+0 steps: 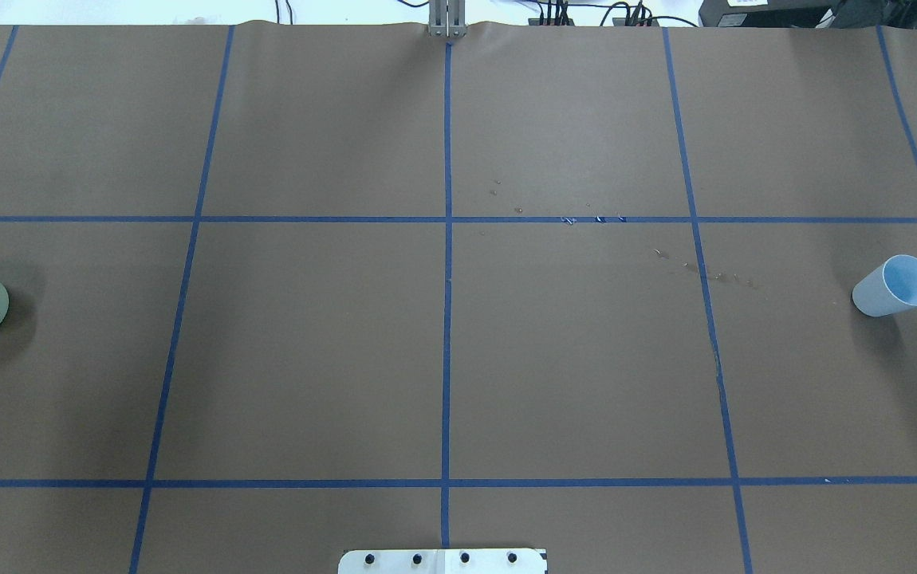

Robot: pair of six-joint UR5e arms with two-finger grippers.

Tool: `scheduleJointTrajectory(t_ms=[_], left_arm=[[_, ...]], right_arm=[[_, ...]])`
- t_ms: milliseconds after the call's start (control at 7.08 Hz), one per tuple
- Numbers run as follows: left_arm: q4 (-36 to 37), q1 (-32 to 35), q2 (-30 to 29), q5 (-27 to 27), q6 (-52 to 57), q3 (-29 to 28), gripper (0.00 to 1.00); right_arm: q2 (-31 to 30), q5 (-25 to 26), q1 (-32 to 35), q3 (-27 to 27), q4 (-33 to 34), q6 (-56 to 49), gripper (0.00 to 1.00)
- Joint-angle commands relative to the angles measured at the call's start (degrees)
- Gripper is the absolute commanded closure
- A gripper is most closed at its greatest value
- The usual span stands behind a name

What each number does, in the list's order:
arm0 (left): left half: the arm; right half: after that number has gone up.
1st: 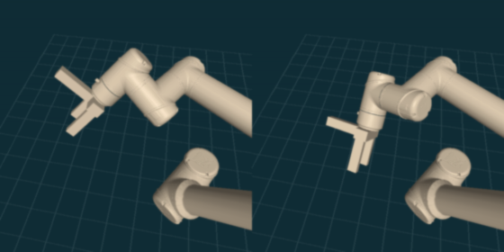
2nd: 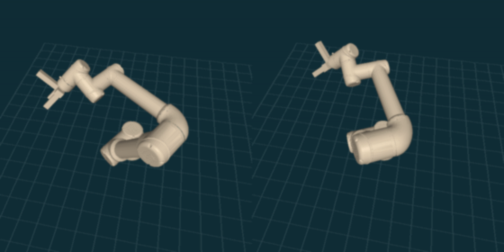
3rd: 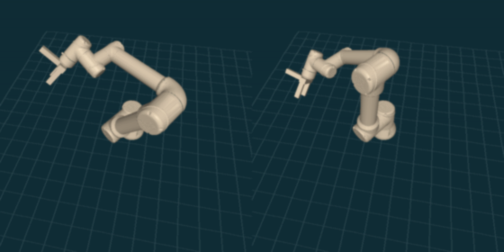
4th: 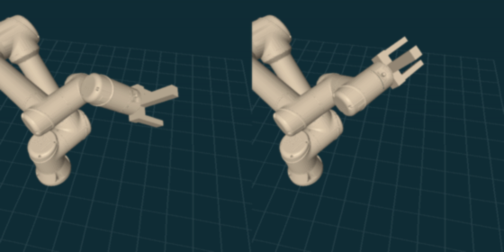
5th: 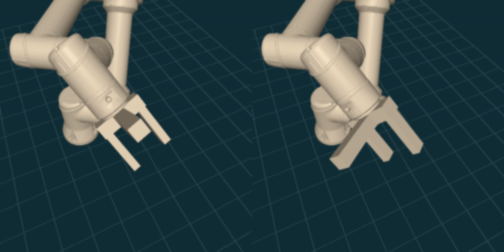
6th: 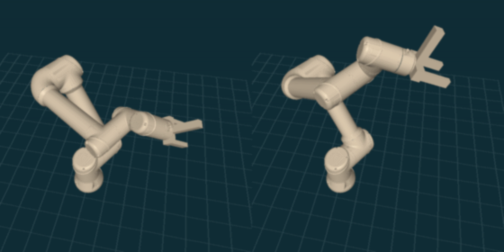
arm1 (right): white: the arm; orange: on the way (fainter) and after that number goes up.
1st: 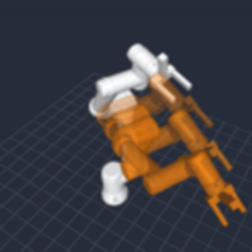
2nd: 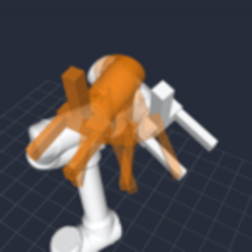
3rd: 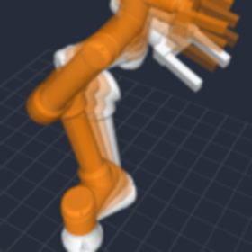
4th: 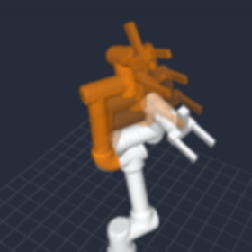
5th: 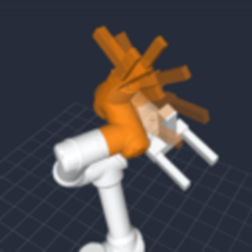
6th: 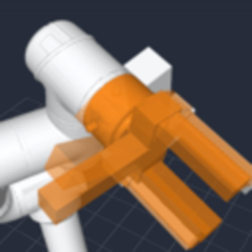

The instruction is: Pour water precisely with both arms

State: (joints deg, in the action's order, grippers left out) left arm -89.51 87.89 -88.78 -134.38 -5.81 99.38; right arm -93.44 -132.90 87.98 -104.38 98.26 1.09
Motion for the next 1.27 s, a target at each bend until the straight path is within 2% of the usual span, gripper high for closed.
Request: scheduleJointTrajectory(t_ms=[0, 141, 282, 424, 565, 847, 1130], left_arm=[[-2.83, 0.00, -1.13, -0.09, -0.08, -5.22, 0.00], [-10.26, -0.09, -1.04, -0.09, -1.38, -10.30, 0.00], [-17.81, -0.52, -1.13, 0.00, -8.53, -13.39, 0.00], [-20.41, -2.01, -1.04, -0.09, -12.95, -13.42, 0.00], [-20.61, -3.07, -0.61, -2.35, -13.43, -13.42, 0.00], [-21.92, -7.10, 0.62, -5.26, -14.22, -13.34, 0.00], [-33.91, -13.15, 4.47, -4.93, -24.98, -13.69, 0.00]], right_arm=[[0.19, 0.36, 0.00, -0.90, 0.00, 0.05, 0.00], [0.01, 0.01, 0.00, -1.95, 0.00, 0.31, 0.00], [-0.25, -0.34, 0.00, -2.57, 0.00, 0.66, 0.00], [-0.69, -0.78, 0.00, -2.58, 0.09, 0.75, 0.00], [-0.87, -3.48, 0.00, -2.06, 0.09, 0.75, 0.00], [-0.87, -3.68, 0.00, -2.14, 0.09, 0.67, 0.00], [-0.87, -3.86, 0.00, -2.40, 0.00, 0.67, 0.00]])
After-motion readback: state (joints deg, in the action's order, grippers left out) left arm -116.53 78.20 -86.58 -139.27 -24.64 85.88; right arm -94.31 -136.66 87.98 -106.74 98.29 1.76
